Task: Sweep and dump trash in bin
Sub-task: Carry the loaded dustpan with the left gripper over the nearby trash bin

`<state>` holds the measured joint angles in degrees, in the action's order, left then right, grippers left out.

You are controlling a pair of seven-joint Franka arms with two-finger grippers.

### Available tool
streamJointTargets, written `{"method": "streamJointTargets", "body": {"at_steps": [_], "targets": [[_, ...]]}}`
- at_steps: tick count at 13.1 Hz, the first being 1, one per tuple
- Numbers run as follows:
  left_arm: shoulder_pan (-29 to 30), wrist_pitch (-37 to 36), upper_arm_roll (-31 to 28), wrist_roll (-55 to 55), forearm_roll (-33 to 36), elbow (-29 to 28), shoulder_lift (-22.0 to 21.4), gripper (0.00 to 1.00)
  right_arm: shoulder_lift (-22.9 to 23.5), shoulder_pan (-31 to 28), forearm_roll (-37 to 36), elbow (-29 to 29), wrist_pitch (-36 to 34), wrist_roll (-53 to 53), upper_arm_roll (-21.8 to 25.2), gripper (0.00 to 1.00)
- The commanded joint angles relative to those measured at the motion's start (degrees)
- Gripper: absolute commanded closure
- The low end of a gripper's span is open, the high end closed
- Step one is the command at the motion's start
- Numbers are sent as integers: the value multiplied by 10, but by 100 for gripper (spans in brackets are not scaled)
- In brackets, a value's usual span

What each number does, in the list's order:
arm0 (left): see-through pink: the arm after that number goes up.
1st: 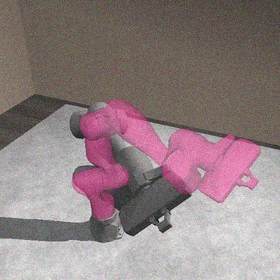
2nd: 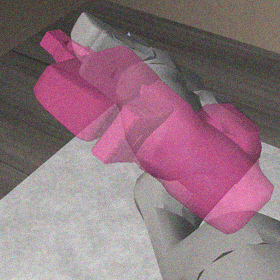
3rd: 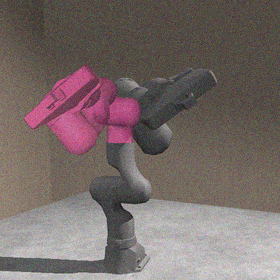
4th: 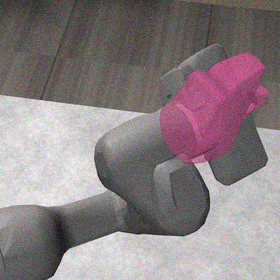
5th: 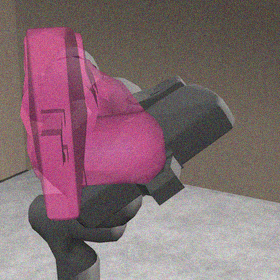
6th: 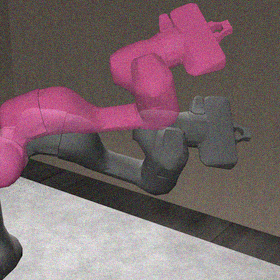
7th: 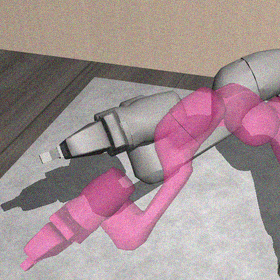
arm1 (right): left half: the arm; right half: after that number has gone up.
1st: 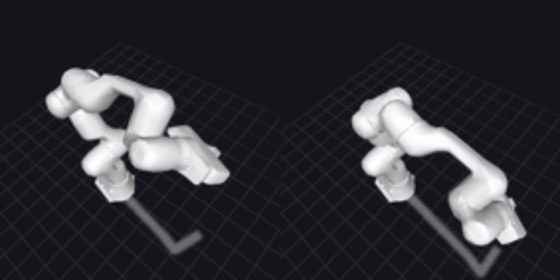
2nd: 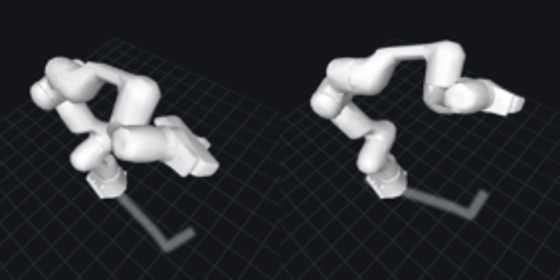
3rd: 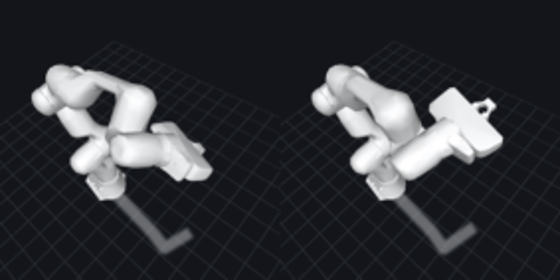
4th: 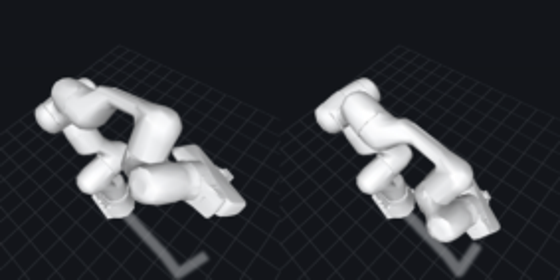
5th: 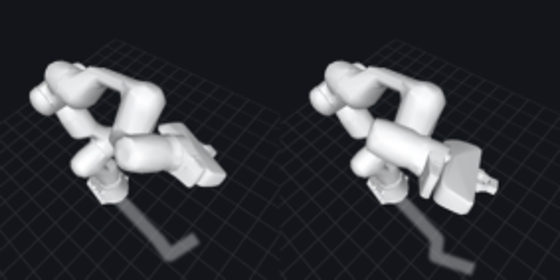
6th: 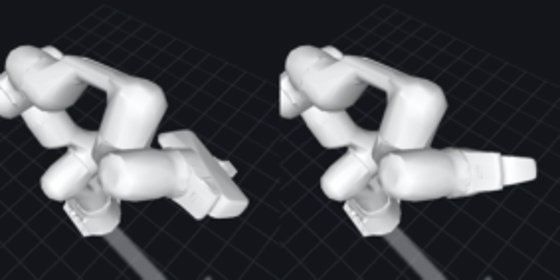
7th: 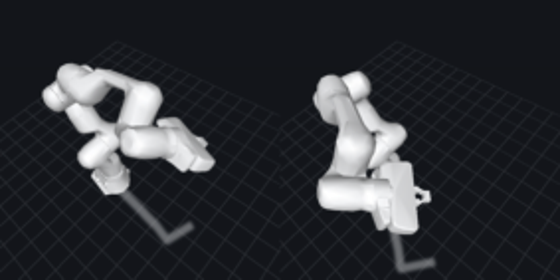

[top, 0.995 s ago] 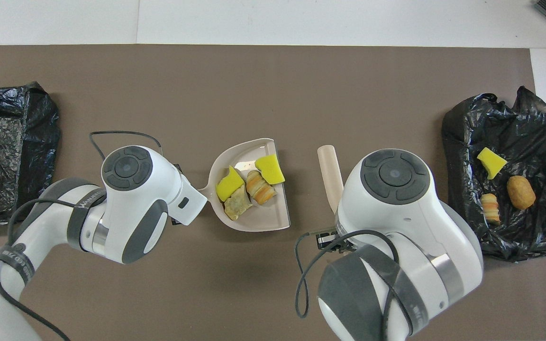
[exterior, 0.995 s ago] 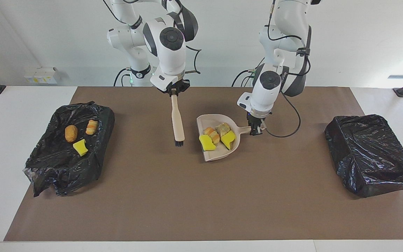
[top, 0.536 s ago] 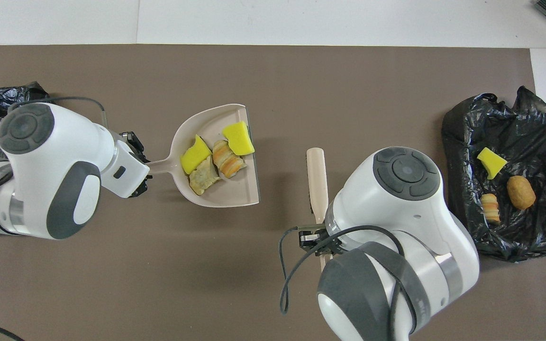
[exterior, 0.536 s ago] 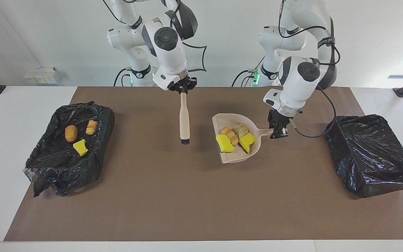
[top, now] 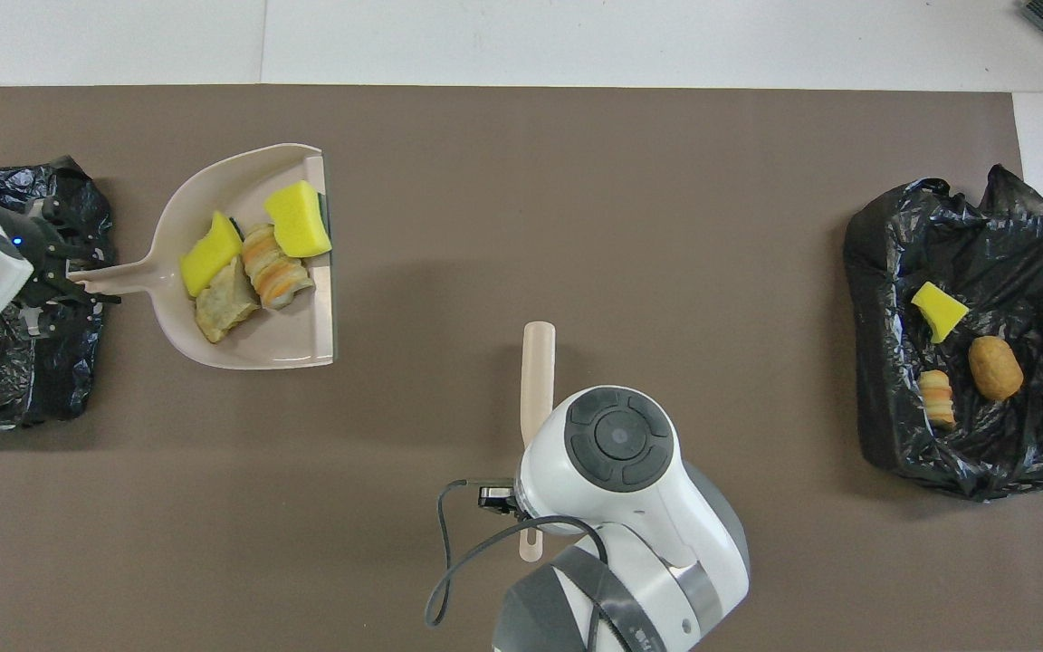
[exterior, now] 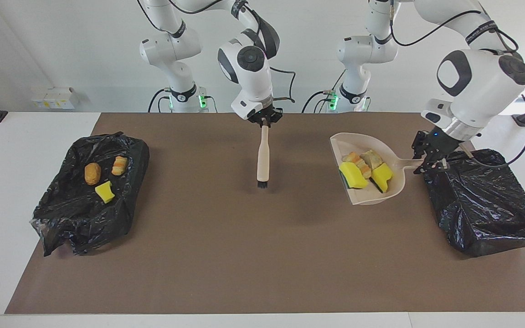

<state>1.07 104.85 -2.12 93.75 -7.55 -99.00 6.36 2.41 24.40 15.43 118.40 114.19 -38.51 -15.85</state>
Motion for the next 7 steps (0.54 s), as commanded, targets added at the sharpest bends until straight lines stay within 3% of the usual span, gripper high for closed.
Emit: {"method": "streamJointTargets", "body": {"at_steps": [1,6,7], "targets": [[59,-37,4,73,-4,63,34,100,25,15,12,3,34,-4,0,100],[160,-45,4,173,53,95,48,100,30,27,12,37,40,38,0,100],[182,-49,5,183,65,107,61,100,31,27,12,39,42,40,0,96]]}}
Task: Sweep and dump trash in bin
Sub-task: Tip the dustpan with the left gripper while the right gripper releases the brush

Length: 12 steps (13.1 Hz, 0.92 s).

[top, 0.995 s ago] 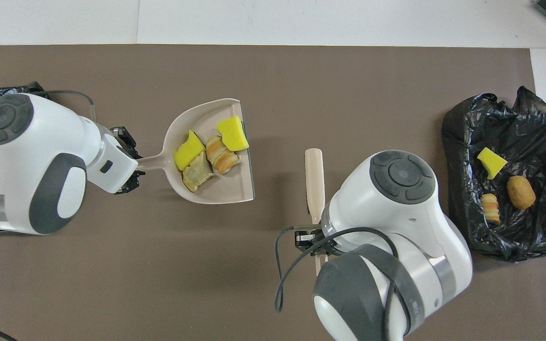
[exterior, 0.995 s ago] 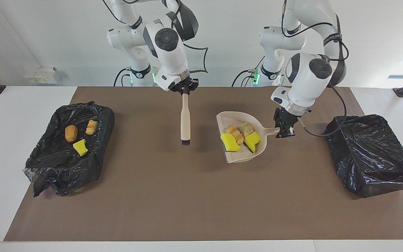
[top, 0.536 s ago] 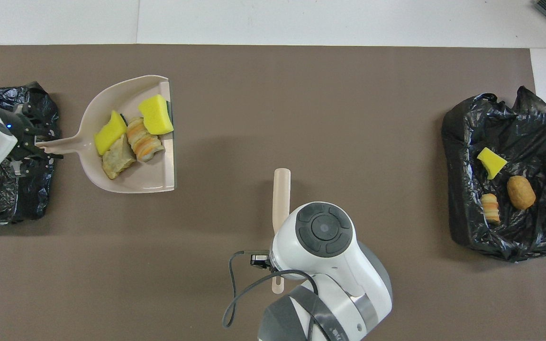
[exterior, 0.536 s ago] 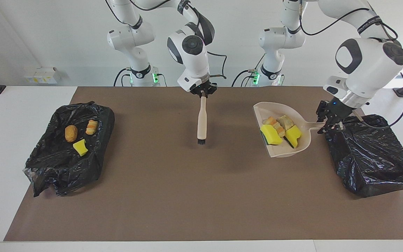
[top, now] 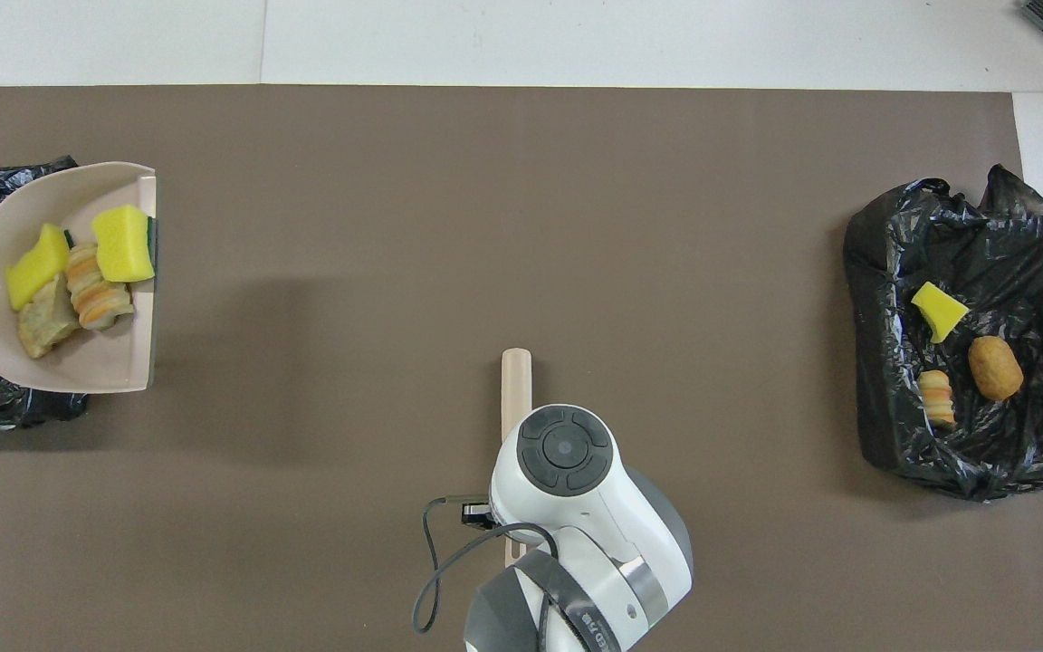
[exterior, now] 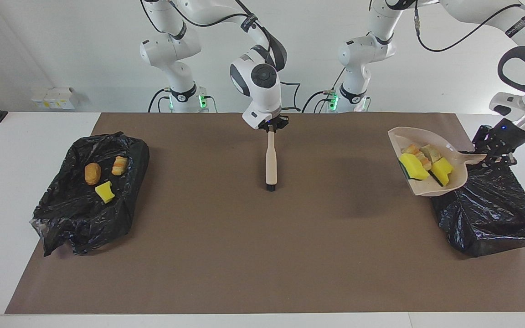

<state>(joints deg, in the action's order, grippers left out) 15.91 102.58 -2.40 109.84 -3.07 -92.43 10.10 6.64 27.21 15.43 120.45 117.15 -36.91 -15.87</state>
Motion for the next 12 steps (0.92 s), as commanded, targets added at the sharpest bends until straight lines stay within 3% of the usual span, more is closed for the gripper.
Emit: {"method": "streamJointTargets", "body": {"at_steps": [1,3,5,7,8,9,12], "targets": [[52,-26,8,46,23,64,42,100,-8,-1,12,22,17,26,0,89],[72,-25,4,73,55,121,84,100,-7,-1,12,25,26,32,0,81],[87,-12,5,73,95,177,126,100,-7,-1,12,28,26,37,0,66],[80,37,4,67,150,182,135,100,-7,-1,12,29,26,53,0,51],[78,53,4,63,175,180,135,100,-7,-2,11,28,26,53,0,20],[69,84,5,60,218,176,135,100,-3,-1,9,22,26,52,1,0],[64,168,3,9,336,131,121,100,-15,-23,5,-4,11,53,7,0]]}}
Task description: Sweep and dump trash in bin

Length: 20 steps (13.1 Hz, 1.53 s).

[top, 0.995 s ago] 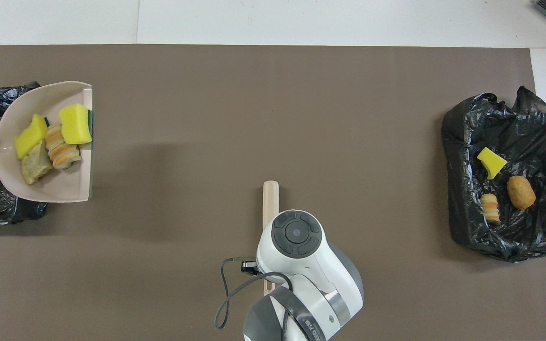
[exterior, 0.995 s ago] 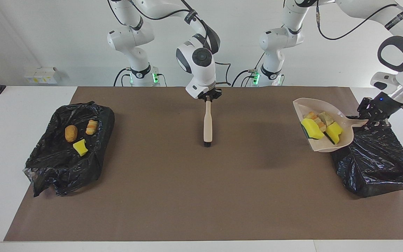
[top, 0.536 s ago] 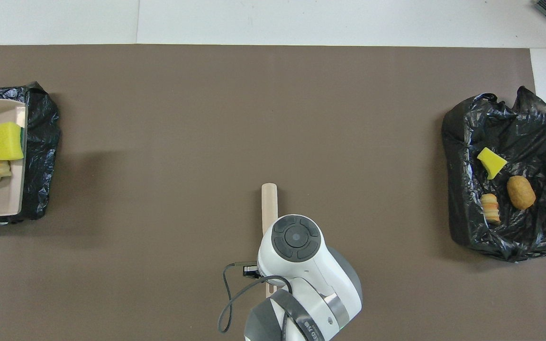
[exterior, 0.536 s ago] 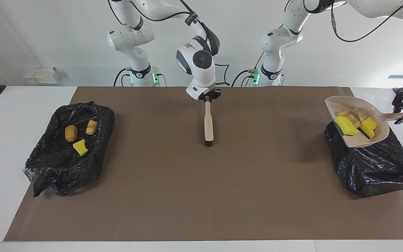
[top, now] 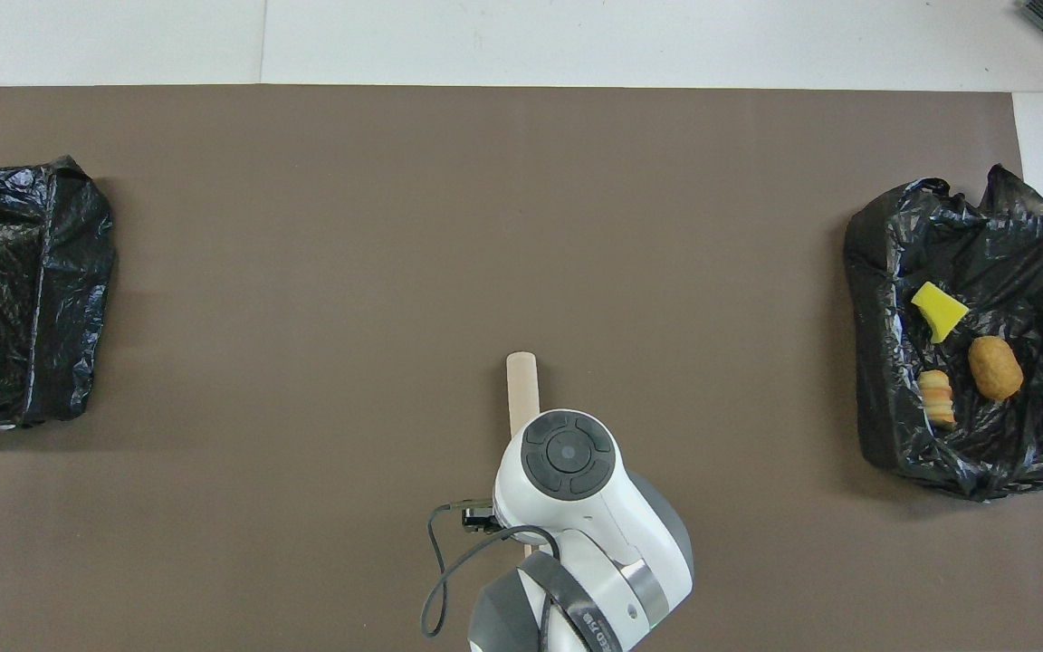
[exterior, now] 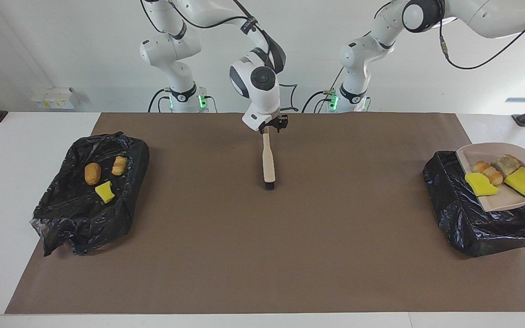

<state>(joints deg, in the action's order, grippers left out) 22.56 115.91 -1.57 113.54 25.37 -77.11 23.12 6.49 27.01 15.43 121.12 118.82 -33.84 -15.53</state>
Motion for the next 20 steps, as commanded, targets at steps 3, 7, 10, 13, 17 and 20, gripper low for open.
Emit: {"method": "streamJointTargets", "body": {"at_steps": [3,7,10,13,17,20], "targets": [[-4,41,-5,-101,139,-43,-21,100,-56,-124,0,-38,-52,36,6,0],[-31,34,-5,-311,335,-146,-86,100,-76,-247,-84,-143,-221,203,7,0],[-57,8,-5,-319,414,-156,-107,100,-113,-309,-138,-153,-221,215,14,0],[-89,-42,-5,-330,483,-158,-122,100,-107,-352,-138,-192,-219,214,18,0],[-152,-137,-5,-417,519,-159,-127,100,-92,-379,-172,-247,-232,215,16,0],[-167,-147,-1,-417,526,-156,-130,100,-95,-371,-173,-249,-239,211,15,0]]}}
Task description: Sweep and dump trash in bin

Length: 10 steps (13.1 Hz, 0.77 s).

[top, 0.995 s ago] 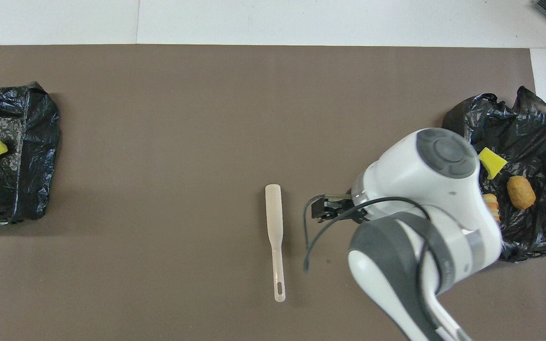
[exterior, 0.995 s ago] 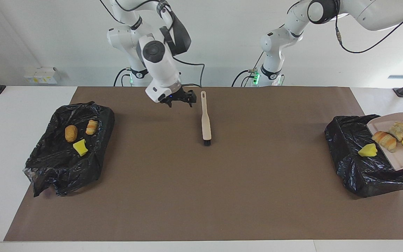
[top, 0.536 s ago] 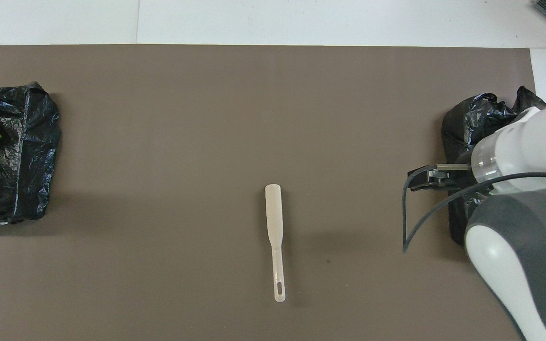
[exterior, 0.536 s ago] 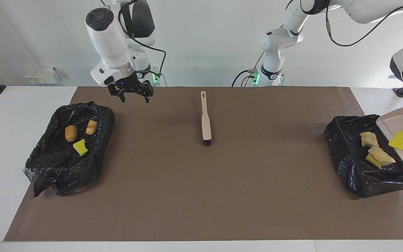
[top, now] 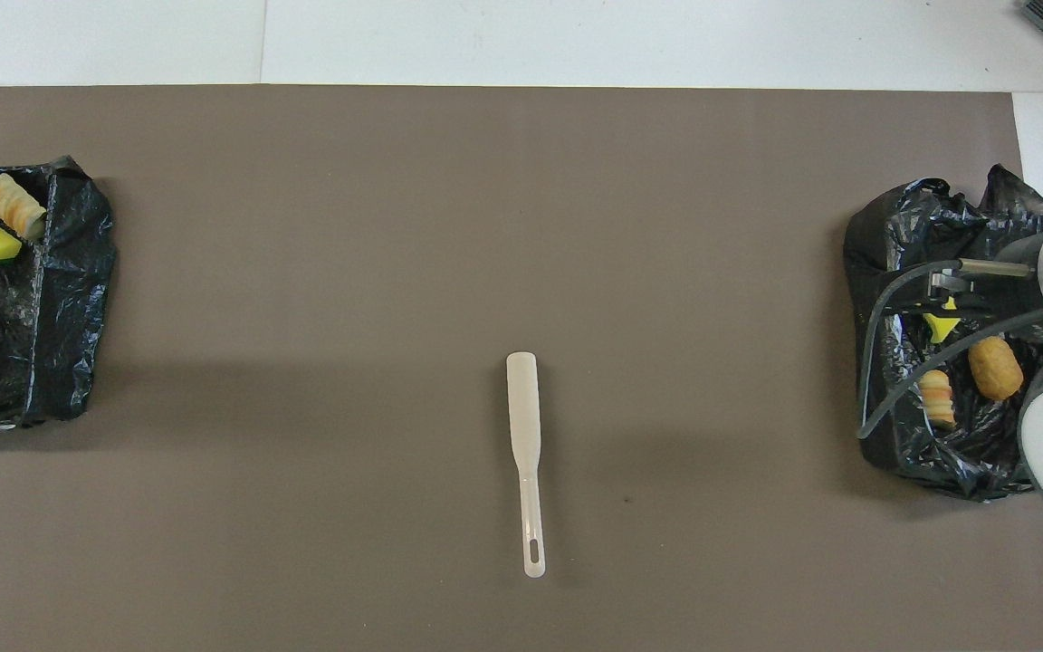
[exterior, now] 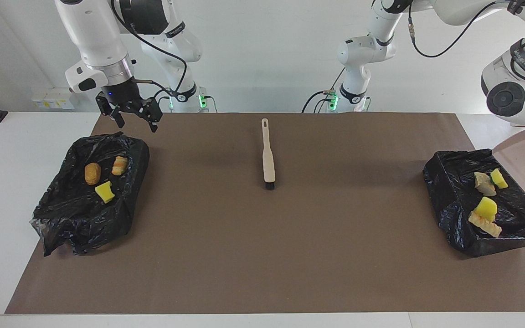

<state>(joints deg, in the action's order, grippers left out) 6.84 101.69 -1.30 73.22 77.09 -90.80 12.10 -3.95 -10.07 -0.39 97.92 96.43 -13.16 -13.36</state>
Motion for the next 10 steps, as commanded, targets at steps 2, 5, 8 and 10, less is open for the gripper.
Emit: {"method": "streamJointTargets", "body": {"at_steps": [2,5,8,10], "targets": [[-17,-4,-1,-15,-52,-18,-23,100,11,-6,-16,-48,-14,9,-5,0],[-54,-57,-1,-29,-181,-16,-23,100,8,-10,-23,-66,-26,20,3,0],[-115,-127,0,-81,-266,-15,-25,100,2,-30,-22,-58,-50,59,4,0],[-164,-167,0,-189,-363,-15,-30,100,-4,-13,-18,-55,-69,62,39,0]]}}
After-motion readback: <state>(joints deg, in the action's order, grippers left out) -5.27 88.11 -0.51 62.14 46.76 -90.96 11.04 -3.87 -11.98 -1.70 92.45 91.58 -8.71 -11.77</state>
